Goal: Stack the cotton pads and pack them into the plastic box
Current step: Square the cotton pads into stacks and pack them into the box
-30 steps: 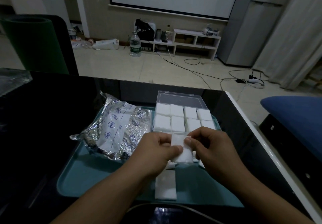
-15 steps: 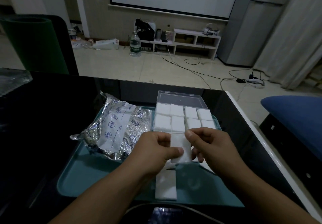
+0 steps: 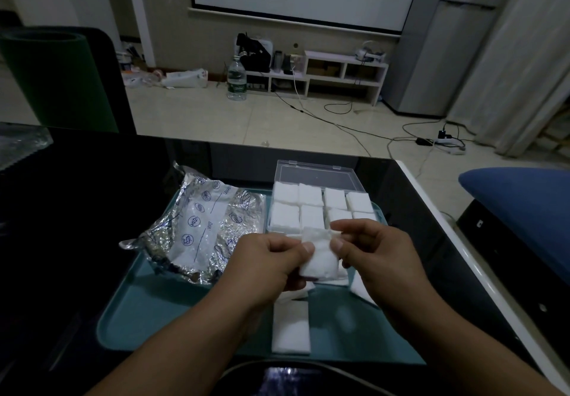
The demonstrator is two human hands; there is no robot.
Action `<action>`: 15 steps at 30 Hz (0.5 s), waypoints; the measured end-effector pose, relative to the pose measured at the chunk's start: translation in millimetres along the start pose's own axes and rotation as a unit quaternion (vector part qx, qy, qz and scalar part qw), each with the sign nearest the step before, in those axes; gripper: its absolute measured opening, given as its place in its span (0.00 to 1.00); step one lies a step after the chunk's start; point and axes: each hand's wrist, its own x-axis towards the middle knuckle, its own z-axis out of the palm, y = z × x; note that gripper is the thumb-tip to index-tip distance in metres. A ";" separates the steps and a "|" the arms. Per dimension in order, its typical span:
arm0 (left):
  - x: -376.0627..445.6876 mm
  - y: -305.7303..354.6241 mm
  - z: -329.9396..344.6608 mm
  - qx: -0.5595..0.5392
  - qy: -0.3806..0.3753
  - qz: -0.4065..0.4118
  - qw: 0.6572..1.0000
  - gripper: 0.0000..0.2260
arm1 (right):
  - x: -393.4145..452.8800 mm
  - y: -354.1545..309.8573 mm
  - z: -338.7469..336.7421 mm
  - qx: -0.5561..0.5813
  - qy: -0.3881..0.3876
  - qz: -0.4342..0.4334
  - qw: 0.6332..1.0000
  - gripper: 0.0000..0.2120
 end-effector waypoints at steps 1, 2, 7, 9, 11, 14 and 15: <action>0.1 -0.1 -0.2 -0.004 0.002 -0.004 1.000 0.05 | 0.1 0.3 0.3 0.004 0.000 0.000 1.000 0.11; 0.3 0.2 -0.3 -0.007 0.004 -0.007 1.000 0.05 | 0.2 0.6 0.5 0.003 -0.001 -0.001 1.000 0.11; 0.4 0.9 -2.3 -0.001 0.021 -0.003 1.000 0.06 | -0.9 -0.3 1.4 -0.017 -0.008 0.004 1.000 0.12; 1.0 0.6 -4.0 0.033 0.026 0.017 0.999 0.06 | 0.2 -3.6 2.5 -0.025 -0.017 0.011 0.999 0.09; 1.1 3.3 -4.4 0.075 0.025 0.037 0.996 0.06 | 4.1 -7.7 4.6 -0.046 -0.030 0.016 0.998 0.06; 7.7 11.8 -7.6 0.158 0.050 0.089 0.982 0.04 | 22.0 -14.6 9.9 -0.085 -0.031 0.030 0.995 0.04; 11.4 14.2 -11.4 0.207 0.075 0.117 0.968 0.04 | 31.4 -16.6 12.8 -0.102 -0.030 0.038 0.994 0.03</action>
